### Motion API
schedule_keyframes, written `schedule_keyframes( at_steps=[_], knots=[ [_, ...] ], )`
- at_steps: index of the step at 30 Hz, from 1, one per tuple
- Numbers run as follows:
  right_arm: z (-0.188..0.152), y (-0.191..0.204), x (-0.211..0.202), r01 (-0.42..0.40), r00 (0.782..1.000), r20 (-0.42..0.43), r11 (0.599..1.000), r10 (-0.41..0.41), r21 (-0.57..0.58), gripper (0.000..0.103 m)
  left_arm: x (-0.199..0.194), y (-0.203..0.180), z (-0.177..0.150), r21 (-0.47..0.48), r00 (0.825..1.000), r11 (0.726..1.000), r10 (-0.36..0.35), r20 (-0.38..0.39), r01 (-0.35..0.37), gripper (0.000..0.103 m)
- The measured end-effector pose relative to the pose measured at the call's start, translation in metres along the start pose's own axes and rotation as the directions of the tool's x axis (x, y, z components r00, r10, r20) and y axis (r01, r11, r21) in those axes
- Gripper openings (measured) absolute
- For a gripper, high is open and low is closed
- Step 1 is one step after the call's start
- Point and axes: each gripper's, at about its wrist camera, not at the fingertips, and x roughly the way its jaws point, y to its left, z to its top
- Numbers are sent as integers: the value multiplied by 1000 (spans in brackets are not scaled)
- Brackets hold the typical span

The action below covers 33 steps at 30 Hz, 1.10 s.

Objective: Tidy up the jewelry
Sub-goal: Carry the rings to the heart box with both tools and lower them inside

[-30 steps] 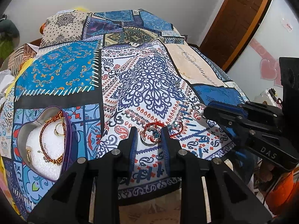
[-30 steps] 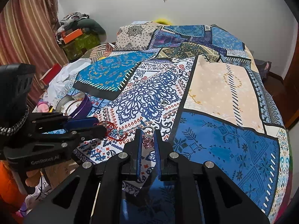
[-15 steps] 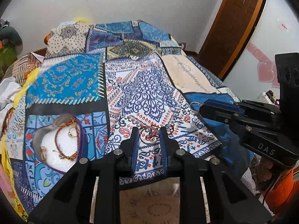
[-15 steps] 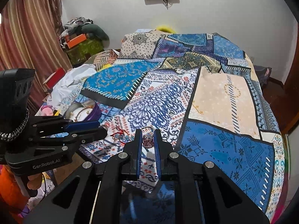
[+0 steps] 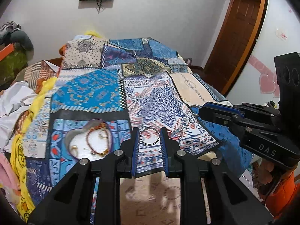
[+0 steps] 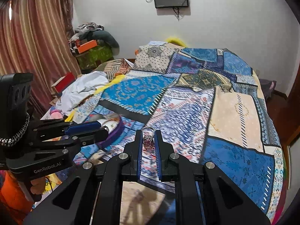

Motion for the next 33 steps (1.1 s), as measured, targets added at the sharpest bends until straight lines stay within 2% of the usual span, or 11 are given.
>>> schedule_keyframes(
  at_steps=[7,15,23,33],
  knots=[
    [9,32,11,-42,999,8,999,42,-22,11,-21,31,-4,-34,998,999,44,42,-42,21],
    [17,64,39,-87,996,-19,995,86,-49,11,-29,71,-14,-87,995,992,92,49,-88,21],
    [23,84,75,-110,992,-66,992,106,-60,11,-12,101,-22,-124,994,987,106,13,-104,21],
    [20,89,121,-105,983,-155,992,94,-69,11,21,121,-25,-135,996,987,81,-34,-85,21]
  ],
)
